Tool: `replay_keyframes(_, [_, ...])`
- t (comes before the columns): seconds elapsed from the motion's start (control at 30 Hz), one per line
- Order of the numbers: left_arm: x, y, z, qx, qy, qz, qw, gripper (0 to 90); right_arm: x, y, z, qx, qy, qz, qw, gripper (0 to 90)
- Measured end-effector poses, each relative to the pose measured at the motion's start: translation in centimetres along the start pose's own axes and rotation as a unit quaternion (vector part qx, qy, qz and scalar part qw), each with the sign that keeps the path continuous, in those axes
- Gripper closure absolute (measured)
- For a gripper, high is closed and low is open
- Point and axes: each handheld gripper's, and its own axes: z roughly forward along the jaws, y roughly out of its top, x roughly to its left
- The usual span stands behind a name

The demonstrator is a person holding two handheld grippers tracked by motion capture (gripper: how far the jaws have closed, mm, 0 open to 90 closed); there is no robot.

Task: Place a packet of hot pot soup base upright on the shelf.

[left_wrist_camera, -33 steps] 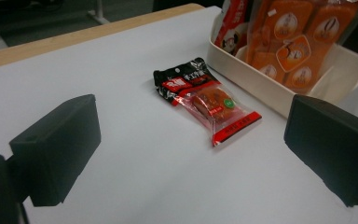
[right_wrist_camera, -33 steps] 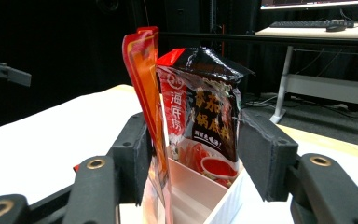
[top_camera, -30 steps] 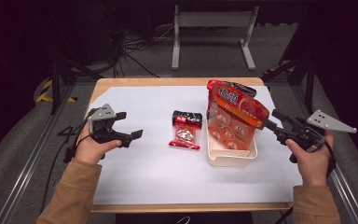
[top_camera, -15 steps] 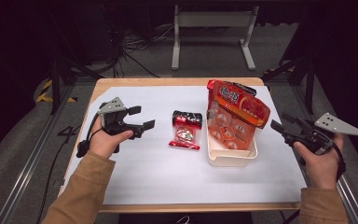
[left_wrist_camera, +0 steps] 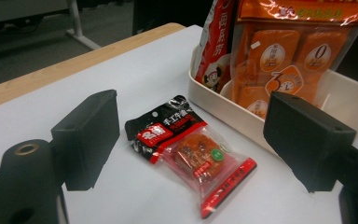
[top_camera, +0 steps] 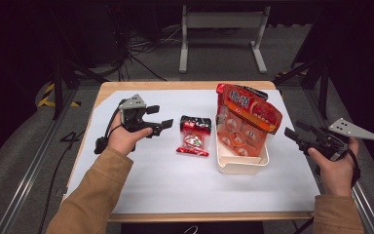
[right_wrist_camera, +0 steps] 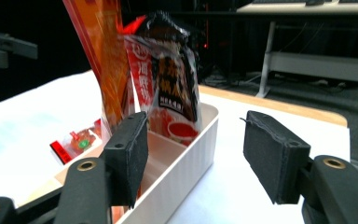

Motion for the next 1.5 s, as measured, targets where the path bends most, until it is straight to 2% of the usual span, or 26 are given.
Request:
replay_keyframes(0.07, [0.4,0.1,0.8,0.002,0.0,0.01,0.9999,19.1,-0.1,-0.2,0.1,0.009,0.002,-0.001,1.0,40.3])
replay_keyframes(0.2, [1.1,0.2,2.1,0.01,-0.001,0.014,0.9999,20.2,-0.4,-0.1,0.3,0.012,0.004,-0.002,0.9999,39.8])
replay_keyframes(0.4, [1.8,0.6,4.2,0.022,0.006,0.001,0.9998,19.5,-0.6,-0.1,1.0,0.019,0.009,-0.004,0.9998,39.2])
replay_keyframes(0.5, [2.2,0.7,5.3,0.018,0.004,-0.015,0.9997,18.5,-0.7,0.0,1.2,0.02,0.009,-0.003,0.9998,39.2])
replay_keyframes(0.57, [2.3,0.6,6.1,0.014,0.006,-0.012,0.9998,18.5,-0.7,-0.1,1.4,0.025,0.01,-0.004,0.9996,39.3])
replay_keyframes(0.7, [2.7,0.2,7.7,0.024,0.009,-0.009,0.9996,18.8,-1.0,-0.2,1.6,0.027,0.011,0.0,0.9996,40.2])
replay_keyframes(0.9, [3.5,-0.8,10.1,0.05,0.019,-0.023,0.9983,22.6,-1.3,-0.4,1.8,0.024,0.017,0.003,0.9996,41.0])
replay_keyframes(1.03, [4.3,-1.4,11.0,0.059,0.026,-0.029,0.9975,24.4,-1.5,-0.4,1.9,0.022,0.023,0.004,0.9995,41.3])
replay_keyframes(1.33, [5.4,-2.3,12.0,0.064,0.024,-0.051,0.9964,28.5,-1.8,-0.5,1.9,0.019,0.035,0.006,0.9992,42.9])
replay_keyframes(1.5, [5.4,-2.6,12.6,0.078,0.025,-0.049,0.9954,30.2,-1.7,-0.6,2.1,0.023,0.038,0.005,0.999,42.9])
